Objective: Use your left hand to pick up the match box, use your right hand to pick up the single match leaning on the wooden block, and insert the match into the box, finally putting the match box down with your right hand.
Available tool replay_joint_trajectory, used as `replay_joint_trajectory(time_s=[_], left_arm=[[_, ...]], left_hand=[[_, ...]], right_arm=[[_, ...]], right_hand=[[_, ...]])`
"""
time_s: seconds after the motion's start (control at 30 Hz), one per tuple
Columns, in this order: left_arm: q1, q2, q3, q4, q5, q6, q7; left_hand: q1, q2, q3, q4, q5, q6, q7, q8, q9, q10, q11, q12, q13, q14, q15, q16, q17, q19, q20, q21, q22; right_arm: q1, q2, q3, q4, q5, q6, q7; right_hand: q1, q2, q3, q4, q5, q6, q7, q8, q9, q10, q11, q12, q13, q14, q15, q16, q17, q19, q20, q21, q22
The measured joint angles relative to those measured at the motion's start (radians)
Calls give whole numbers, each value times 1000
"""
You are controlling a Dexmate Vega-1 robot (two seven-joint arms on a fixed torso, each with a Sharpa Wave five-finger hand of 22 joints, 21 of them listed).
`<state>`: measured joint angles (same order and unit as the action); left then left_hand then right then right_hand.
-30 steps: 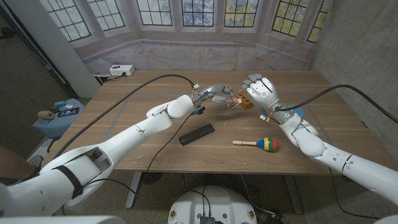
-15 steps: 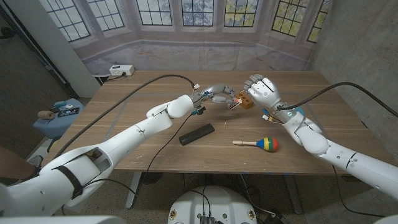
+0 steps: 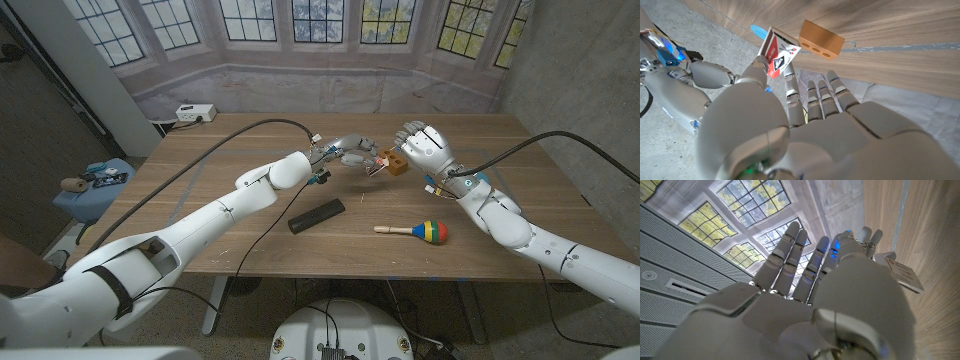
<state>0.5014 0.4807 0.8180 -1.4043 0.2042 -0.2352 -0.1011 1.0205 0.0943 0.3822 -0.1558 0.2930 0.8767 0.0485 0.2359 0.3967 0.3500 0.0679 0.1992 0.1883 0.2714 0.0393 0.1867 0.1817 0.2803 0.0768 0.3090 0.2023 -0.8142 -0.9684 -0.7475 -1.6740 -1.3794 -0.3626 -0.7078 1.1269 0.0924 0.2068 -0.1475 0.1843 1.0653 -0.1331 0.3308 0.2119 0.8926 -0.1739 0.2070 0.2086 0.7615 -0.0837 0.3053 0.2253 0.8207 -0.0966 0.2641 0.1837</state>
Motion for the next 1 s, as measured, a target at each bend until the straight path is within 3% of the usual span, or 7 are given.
replay_joint_trajectory(time_s=[1.0], left_arm=[[10, 13, -6, -31, 1, 18, -6]], left_hand=[[0, 0, 4, -4, 4, 0, 0, 3, 7, 0, 0, 0, 0, -4, 4, 0, 0, 0, 0, 0, 0]], right_arm=[[-8, -56, 6, -20, -50, 36, 43]], right_hand=[[-5, 5, -11, 0, 0, 3, -3, 2, 0, 0, 0, 0, 0, 0, 0, 0, 5, -14, 4, 0, 0]])
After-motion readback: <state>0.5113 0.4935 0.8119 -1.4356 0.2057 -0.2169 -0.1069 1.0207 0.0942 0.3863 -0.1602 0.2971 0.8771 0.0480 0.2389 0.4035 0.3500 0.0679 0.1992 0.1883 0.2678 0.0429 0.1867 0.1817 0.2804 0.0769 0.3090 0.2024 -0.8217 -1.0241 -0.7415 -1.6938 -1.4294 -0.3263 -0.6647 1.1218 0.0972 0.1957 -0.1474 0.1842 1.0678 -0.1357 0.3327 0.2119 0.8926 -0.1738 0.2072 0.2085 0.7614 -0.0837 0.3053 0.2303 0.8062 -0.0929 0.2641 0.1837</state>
